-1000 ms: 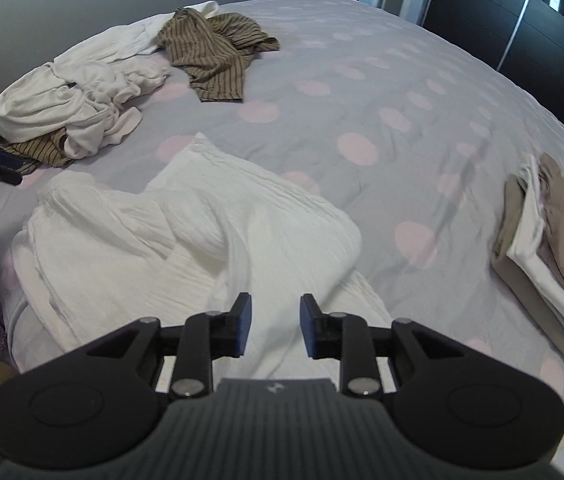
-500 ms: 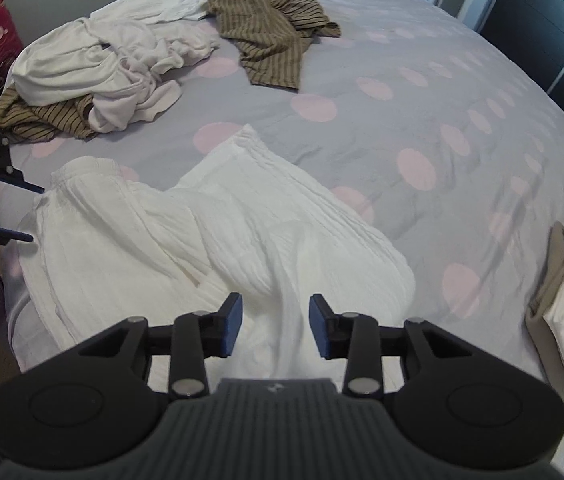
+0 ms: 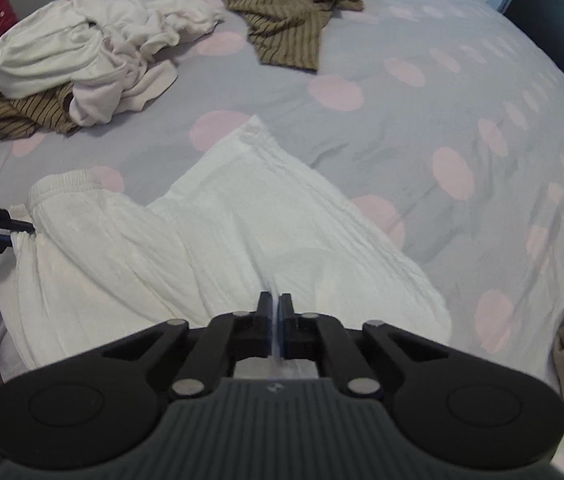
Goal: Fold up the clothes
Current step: 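Carry the held blanket with both tools toward the pink pillows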
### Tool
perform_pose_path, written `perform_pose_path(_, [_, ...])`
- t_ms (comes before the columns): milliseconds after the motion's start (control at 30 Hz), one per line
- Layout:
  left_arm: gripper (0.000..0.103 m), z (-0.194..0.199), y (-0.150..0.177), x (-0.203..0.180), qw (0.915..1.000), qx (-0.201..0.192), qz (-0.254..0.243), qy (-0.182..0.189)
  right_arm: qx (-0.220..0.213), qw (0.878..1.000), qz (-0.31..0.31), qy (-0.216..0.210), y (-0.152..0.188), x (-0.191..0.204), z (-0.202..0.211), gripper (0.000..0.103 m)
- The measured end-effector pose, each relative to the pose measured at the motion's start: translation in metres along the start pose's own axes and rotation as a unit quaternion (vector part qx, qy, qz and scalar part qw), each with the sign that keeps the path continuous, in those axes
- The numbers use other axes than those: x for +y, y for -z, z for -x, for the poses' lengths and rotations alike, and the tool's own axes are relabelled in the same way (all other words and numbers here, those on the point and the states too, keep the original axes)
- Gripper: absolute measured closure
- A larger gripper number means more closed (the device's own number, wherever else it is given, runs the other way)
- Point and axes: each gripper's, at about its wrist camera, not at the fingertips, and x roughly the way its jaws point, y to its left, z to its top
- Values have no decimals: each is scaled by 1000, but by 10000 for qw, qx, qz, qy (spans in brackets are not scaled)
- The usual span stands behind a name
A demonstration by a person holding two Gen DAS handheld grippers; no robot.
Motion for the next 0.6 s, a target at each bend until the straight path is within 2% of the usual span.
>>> perform_pose_path(100, [100,3,-2,5,9997,70,236,-38,-35,9997,-123,193,4,-12,14,101])
perform_pose_path(167, [100,6,-4,8,9994,113,325,-78,-42,9981,-303,534,17,-31,35,101])
perform_pose_path(333, [100,17,-10,13,9983,180,502,-250,30,9851,-1111,1314,89,-83,94,101])
perform_pose_path(467, [100,24,-14,20,9968,240,676,-340,95,9658,-1749,1914,147,-123,141,101])
perform_pose_path(600, [100,29,-21,25,9952,294,772,-529,368,9463,-2281,2262,219,-140,171,101])
